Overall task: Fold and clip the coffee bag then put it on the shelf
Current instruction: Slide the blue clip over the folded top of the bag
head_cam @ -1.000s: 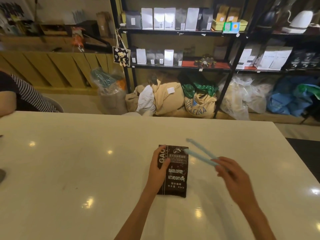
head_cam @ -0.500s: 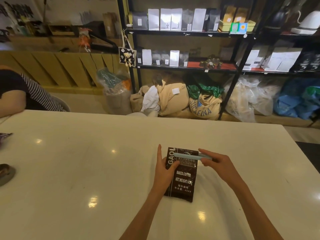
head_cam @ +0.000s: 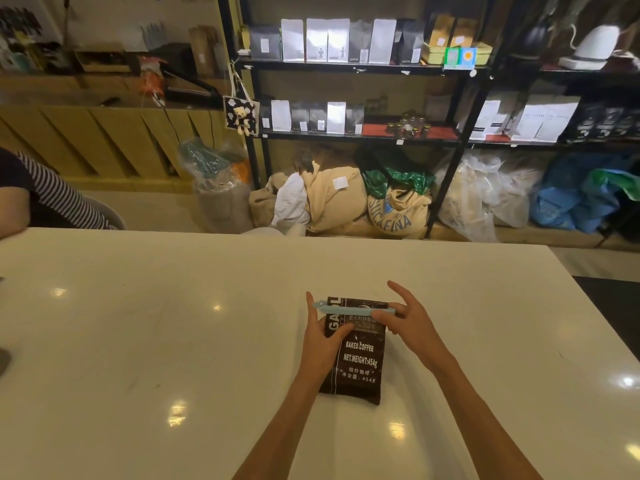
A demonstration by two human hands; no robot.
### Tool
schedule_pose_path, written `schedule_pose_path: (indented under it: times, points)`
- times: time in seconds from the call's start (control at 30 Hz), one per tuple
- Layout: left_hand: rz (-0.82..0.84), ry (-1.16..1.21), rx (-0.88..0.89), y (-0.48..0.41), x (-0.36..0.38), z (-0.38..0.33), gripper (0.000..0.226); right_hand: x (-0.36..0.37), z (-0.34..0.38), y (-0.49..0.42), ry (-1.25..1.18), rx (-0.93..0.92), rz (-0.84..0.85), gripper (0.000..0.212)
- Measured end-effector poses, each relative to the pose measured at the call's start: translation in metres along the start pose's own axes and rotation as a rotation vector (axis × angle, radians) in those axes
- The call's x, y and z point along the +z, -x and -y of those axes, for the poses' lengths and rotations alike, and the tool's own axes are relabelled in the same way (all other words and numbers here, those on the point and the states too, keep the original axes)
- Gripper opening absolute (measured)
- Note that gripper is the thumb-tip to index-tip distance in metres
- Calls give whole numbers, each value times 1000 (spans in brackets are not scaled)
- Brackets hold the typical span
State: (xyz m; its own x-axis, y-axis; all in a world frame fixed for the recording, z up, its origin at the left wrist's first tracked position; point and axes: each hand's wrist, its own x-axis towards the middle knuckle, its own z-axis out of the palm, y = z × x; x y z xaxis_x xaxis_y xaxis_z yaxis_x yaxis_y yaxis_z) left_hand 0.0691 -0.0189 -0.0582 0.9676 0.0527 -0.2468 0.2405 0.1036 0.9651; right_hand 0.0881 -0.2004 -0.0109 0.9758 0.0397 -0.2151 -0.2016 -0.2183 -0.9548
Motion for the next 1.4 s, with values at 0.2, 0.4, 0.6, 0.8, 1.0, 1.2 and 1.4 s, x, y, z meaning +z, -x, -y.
schedule_pose_path:
  times: [0.2, 0.4, 0.6, 0.8, 1.0, 1.2, 1.4]
  points:
    - [-16, -44, 23, -4, 1, 0, 103, 16, -4, 1, -139, 39, -66, 58]
    - [-48, -40, 13, -6, 2, 3, 102, 34, -17, 2, -363, 79, -128, 34]
    - [-68, -50, 41, -4, 4, 2, 102, 53, -18, 2, -538, 208, -129, 39]
    - [-24, -78, 61, -5, 8, -2, 75, 51, -21, 1, -604, 249, -147, 38]
    - [31, 56, 61, -1, 0, -4, 30, 52, -20, 1, -640, 252, -148, 37]
    - [-25, 260, 13, -2, -3, -8, 30, 52, -18, 0, -626, 250, -139, 31]
    - [-172, 360, -67, -3, 2, -1, 15, 52, -20, -1, -600, 247, -137, 27]
